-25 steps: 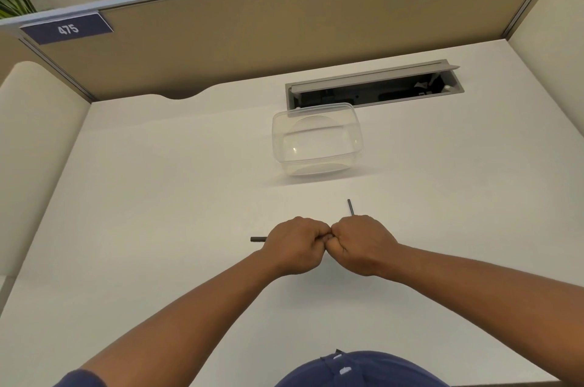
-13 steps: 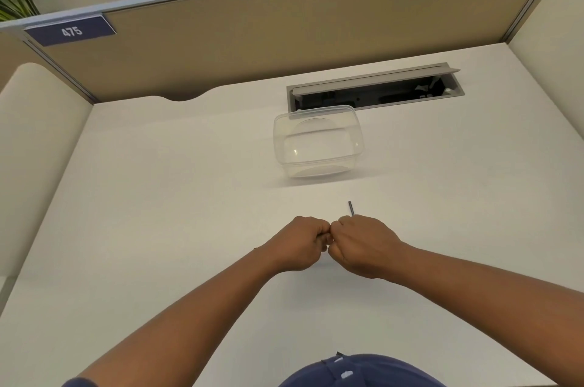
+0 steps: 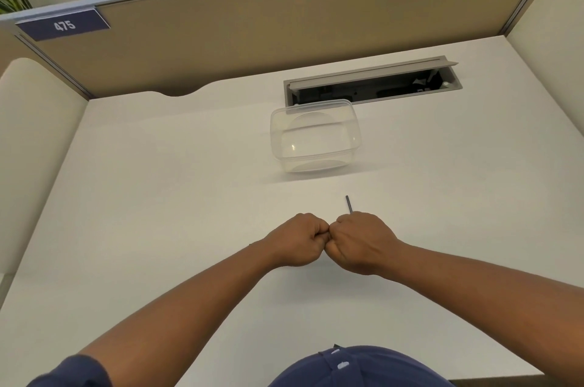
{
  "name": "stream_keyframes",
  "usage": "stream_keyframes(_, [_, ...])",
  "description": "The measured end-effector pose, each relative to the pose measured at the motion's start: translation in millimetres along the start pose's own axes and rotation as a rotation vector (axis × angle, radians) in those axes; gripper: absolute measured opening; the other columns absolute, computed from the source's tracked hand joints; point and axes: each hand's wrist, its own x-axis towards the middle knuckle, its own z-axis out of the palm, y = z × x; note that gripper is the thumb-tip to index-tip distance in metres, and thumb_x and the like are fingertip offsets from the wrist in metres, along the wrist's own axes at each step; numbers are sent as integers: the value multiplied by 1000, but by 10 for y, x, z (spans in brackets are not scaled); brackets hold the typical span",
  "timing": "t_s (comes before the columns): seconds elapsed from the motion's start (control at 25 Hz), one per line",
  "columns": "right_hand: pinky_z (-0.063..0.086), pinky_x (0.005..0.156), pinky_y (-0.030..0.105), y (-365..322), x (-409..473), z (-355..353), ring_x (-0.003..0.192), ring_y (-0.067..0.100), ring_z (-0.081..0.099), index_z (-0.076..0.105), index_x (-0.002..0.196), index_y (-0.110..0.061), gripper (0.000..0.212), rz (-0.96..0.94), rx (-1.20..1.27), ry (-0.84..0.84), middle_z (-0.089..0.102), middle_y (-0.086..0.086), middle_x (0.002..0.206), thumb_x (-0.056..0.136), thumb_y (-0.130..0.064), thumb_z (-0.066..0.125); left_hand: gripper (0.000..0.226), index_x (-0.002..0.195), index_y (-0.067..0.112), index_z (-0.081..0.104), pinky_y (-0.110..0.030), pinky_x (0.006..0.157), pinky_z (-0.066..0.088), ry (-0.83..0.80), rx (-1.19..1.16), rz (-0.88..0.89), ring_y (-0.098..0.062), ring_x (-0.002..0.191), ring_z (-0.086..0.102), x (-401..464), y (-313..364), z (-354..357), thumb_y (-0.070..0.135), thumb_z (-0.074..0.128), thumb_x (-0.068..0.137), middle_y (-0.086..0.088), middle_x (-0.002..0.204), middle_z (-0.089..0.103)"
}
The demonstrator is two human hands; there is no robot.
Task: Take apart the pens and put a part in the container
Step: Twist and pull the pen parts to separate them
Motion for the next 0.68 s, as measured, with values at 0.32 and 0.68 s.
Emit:
stream_keyframes(0.32, [39,57,36,74,-36,-87,59,18,43,42,65,-16,32,218,605,-167,49,-1,66,92,-30,32,32,72,20,47,-38,58,43,80,245,51,-19,62,47,-69,-11,23,31,41,102,5,63,52])
stream_keyframes(0.68, [29,53,26,136,-193,-237,55,11,33,42,70,-21,33,220,916,-252,43,-9,64,103,-27,39,29,78,22,47,-44,72,49,55,235,166,-18,74,48,-165,15,30,29,38,105,8,74,50])
